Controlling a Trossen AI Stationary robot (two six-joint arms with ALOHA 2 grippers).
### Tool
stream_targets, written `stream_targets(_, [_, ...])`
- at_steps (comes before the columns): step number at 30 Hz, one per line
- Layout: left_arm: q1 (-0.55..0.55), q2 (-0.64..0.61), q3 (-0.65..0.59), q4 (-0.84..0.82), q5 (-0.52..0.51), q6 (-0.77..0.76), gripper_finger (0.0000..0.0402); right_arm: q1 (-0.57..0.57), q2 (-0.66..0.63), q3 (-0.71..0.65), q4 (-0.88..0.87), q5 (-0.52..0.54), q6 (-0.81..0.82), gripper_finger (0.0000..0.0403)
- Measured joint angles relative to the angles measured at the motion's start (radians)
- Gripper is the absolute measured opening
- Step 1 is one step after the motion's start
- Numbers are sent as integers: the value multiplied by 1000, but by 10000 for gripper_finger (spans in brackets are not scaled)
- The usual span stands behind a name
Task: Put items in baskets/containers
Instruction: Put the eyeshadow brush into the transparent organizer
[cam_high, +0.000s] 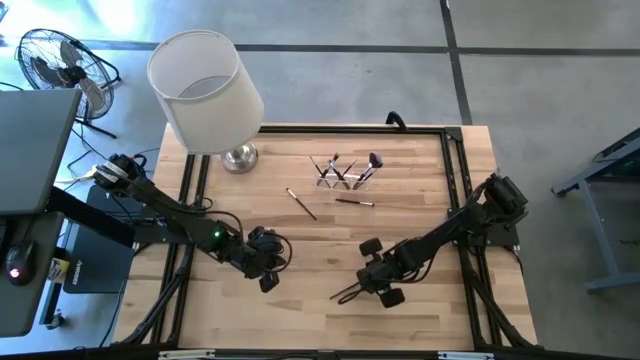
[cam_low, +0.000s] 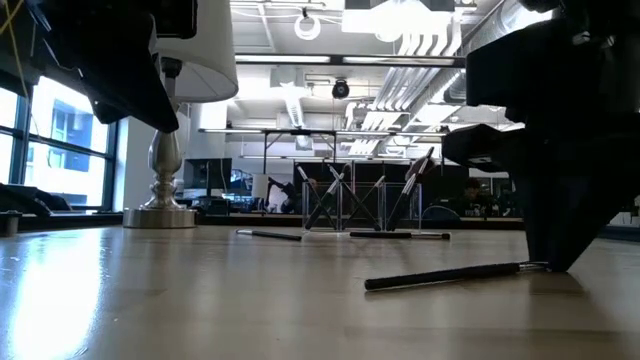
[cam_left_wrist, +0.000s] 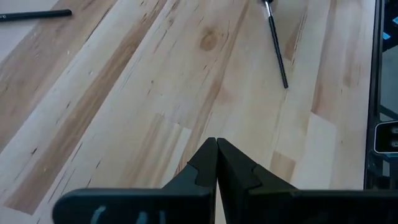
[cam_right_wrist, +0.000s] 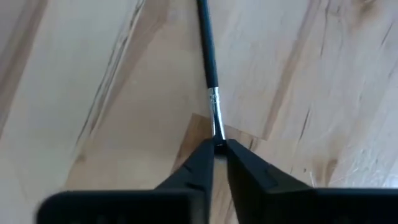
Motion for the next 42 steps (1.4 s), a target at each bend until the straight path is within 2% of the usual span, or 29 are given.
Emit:
stream_targets(2, [0,0,0,1,0,0,0,1,-1,0,0,-1,1,9])
stream_targets(6, [0,0,0,42,0,3,0,1,-31,-4,2,15,2,5])
stream_targets(11, [5,0,0,131,-72,12,9,-5,-104,-12,-23,55,63,1])
stream_targets(19, [60,3,0,289,-47,128,90,-23,-154,-5,-23,57,144,0])
stream_targets(25, [88,64,8,387,-8,245,153,-48,-156,-3,-19,34,224,0])
stream_targets(30, [118,183,127,279,93,301,169,-63,-166,-3,-15,28,263,0])
stream_targets(34, [131,289,293,123,88,391,169,-68,-168,-3,-15,27,263,0])
stream_targets(38, [159,407,466,-127,84,425,169,-68,-170,-2,-14,29,279,0])
stream_targets(42, [185,502,610,-252,123,464,169,-68,-170,1,-16,32,286,0])
